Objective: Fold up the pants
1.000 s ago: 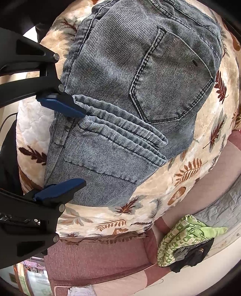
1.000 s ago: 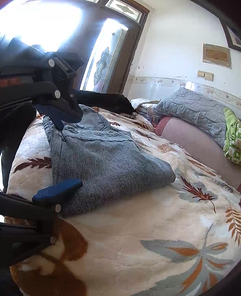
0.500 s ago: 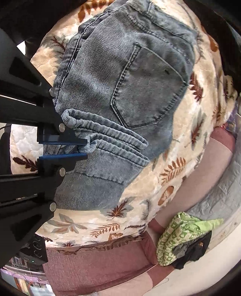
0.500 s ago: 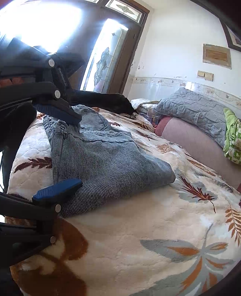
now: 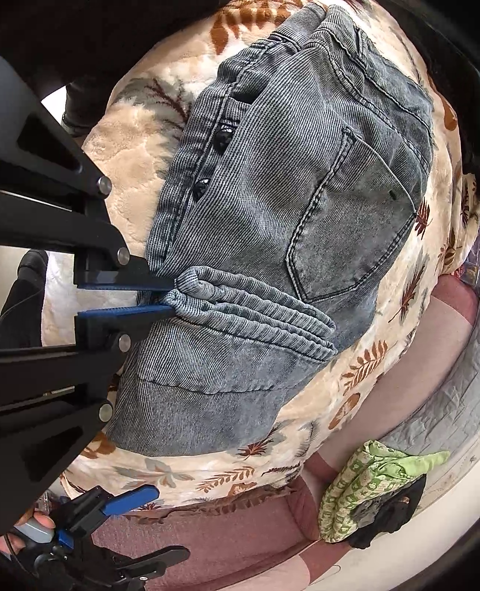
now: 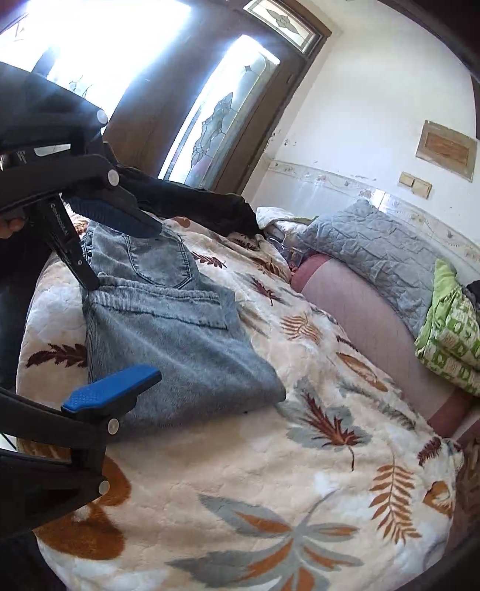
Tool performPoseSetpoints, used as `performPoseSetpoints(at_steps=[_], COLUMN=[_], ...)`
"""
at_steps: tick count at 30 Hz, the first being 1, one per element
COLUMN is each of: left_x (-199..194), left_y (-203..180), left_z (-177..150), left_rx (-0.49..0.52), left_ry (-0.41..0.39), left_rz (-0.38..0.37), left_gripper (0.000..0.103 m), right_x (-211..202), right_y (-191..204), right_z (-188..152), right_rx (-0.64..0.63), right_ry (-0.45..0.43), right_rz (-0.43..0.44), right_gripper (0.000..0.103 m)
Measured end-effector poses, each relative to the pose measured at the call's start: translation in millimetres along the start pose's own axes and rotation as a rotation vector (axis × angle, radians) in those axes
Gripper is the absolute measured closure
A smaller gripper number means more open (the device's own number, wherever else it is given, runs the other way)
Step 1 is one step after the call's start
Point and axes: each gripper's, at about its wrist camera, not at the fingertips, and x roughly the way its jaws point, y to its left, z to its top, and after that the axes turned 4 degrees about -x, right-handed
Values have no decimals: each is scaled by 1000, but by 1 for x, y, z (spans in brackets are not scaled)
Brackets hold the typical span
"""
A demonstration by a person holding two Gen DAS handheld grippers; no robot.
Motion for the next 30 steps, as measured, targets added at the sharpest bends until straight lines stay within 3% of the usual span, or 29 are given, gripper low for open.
performPoseSetpoints(at_steps=[2, 4, 6, 8, 10, 12, 13, 15, 17, 18, 19, 22, 25, 26, 27, 29, 30], left_x=[0, -2, -15, -43, -66, -69, -63, -29, 18, 34, 33, 28, 31, 31, 31, 32, 32], left_y=[1, 1, 1, -10, -32, -52, -59, -63, -51, -43, -36, -38, -34, -33, -32, -31, -29], left_z=[-2, -1, 2, 6, 12, 17, 18, 19, 15, 12, 10, 10, 12, 13, 13, 14, 14], left_rx=[7, 12, 13, 51, 116, 170, 186, 193, 168, 160, 159, 179, 171, 167, 166, 164, 165], left_ry=[1, 14, 7, -92, -163, -166, -153, -54, 86, 124, 86, 92, 100, 102, 104, 108, 109], left_rz=[-4, -5, -22, -35, -101, -165, -173, -161, -37, -23, -47, -49, -65, -75, -85, -102, -107], left_gripper=[95, 95, 95, 95, 95, 95, 95, 95, 95, 101, 100, 101, 101, 101, 101, 100, 100], right_x=[17, 54, 54, 54, 56, 54, 54, 52, 43, 36, 25, 1, 14, 26, 39, 63, 76], right_y=[-9, -35, -36, -34, -38, -41, -41, -43, -47, -47, -47, -52, -73, -78, -82, -90, -92], right_z=[-1, -18, -25, -25, -26, -28, -29, -27, -22, -19, -12, 20, 59, 69, 78, 90, 94], right_rx=[45, 137, 82, 75, 92, 105, 109, 126, 185, 201, 202, 177, 205, 198, 189, 179, 174], right_ry=[56, 230, 191, 218, 213, 200, 200, 205, 206, 197, 169, 101, 127, 157, 184, 239, 265], right_rz=[15, -42, -9, -24, -15, -4, -3, 6, 34, 51, 60, 14, -59, -76, -122, -163, -174], right_gripper=[22, 19, 20, 20, 20, 20, 20, 20, 20, 20, 20, 20, 20, 24, 40, 55, 57])
